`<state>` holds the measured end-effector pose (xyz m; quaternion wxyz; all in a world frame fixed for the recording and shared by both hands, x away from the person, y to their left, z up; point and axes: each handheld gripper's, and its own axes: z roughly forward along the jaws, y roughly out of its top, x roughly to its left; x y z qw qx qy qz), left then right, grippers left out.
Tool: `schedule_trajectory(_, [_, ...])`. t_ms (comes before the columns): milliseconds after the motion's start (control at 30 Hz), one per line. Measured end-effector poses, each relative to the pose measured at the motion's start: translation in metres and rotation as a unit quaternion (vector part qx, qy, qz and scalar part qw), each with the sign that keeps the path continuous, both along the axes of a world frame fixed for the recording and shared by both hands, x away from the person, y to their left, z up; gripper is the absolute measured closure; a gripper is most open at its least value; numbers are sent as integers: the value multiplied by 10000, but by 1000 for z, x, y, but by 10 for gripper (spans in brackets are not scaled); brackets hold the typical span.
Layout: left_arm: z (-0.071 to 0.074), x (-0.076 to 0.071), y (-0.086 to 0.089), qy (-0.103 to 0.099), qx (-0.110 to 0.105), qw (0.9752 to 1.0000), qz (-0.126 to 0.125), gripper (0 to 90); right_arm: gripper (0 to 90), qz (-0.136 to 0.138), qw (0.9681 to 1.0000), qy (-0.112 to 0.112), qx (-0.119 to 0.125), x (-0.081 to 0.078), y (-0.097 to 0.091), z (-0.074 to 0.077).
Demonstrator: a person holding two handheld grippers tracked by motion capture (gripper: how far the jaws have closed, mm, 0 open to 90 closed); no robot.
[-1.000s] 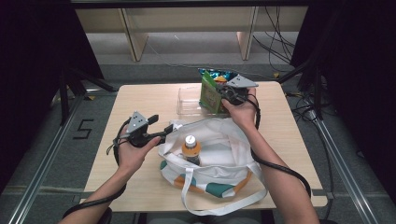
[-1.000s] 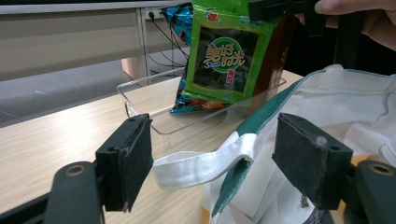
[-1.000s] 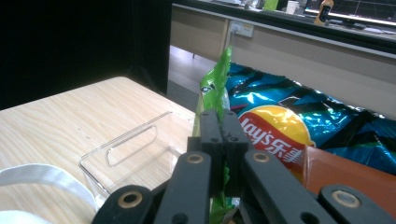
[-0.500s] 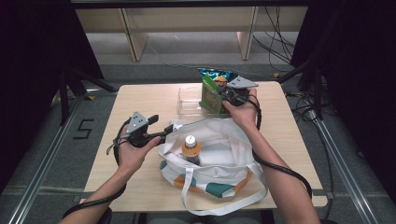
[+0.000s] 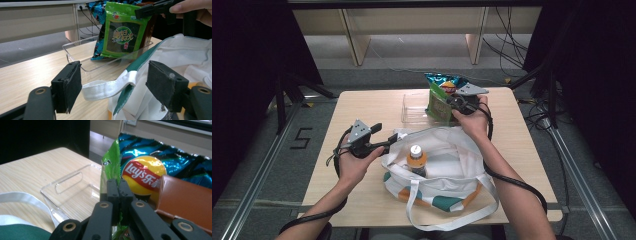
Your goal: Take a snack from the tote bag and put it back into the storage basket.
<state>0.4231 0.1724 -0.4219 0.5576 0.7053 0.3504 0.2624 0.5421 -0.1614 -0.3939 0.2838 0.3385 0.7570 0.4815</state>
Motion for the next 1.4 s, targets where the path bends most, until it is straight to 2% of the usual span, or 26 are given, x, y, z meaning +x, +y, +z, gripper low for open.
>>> schedule_trajectory(67, [0,0,0,1,-2,10000,4,271,900,-52,10000,10,41,-1,2,-3])
schedule_trajectory(167, [0,0,0,21,-35,10000,16,271,900,-52,10000,31,-26,0,1,-5])
schedule_trajectory(367, [0,0,0,25,-38,10000,14,271,896,-47,9996,235,-158,-1,2,-8])
schedule_trajectory(400, [0,0,0,25,-35,10000,15,271,895,-41,9997,189,-170,0,3,-10])
schedule_trajectory(433, [0,0,0,18,-24,10000,12,271,893,5,9994,252,-248,0,2,-10])
schedule_trajectory(467, [0,0,0,24,-30,10000,14,271,890,-68,9991,355,-213,-1,3,-12])
schedule_trajectory(500, [0,0,0,28,-37,10000,14,271,890,-42,9992,266,-281,0,2,-13])
schedule_trajectory(567, [-1,0,-1,38,-42,10000,13,271,887,-95,9987,415,-293,-1,2,-15])
schedule_trajectory(600, [-1,0,-1,48,-39,10000,8,271,885,-107,9990,350,-270,0,2,-16])
schedule_trajectory(700, [-1,0,-1,52,-42,10000,7,273,861,-96,9990,356,-258,0,2,-16])
schedule_trajectory(733, [-1,0,-1,49,-43,10000,6,273,849,-72,9985,449,-309,-1,2,-15])
schedule_trajectory(800, [-1,0,-1,50,-50,10000,5,274,807,-68,9984,469,-310,-2,1,-14])
schedule_trajectory(833, [-1,0,-1,52,-49,10000,5,274,795,-80,9979,589,-267,-3,2,-13])
schedule_trajectory(900, [-1,0,-1,55,-52,10000,7,274,768,-76,9988,427,-218,-3,2,-14])
schedule_trajectory(933, [-1,0,-1,56,-51,10000,9,275,740,-36,9982,530,-295,-5,1,-12])
schedule_trajectory(967, [-1,0,-1,61,-55,10000,12,275,718,-67,9988,423,-219,-5,1,-12])
schedule_trajectory(1133, [-1,0,-1,53,-51,10000,14,275,630,-30,9988,458,-198,-9,-2,-7])
schedule_trajectory(1300, [-1,0,-1,53,-49,10000,19,276,559,0,9994,289,-169,-14,-3,-3])
schedule_trajectory(1400, [-1,0,0,41,-42,10000,16,276,532,40,9995,290,-127,-15,-6,0])
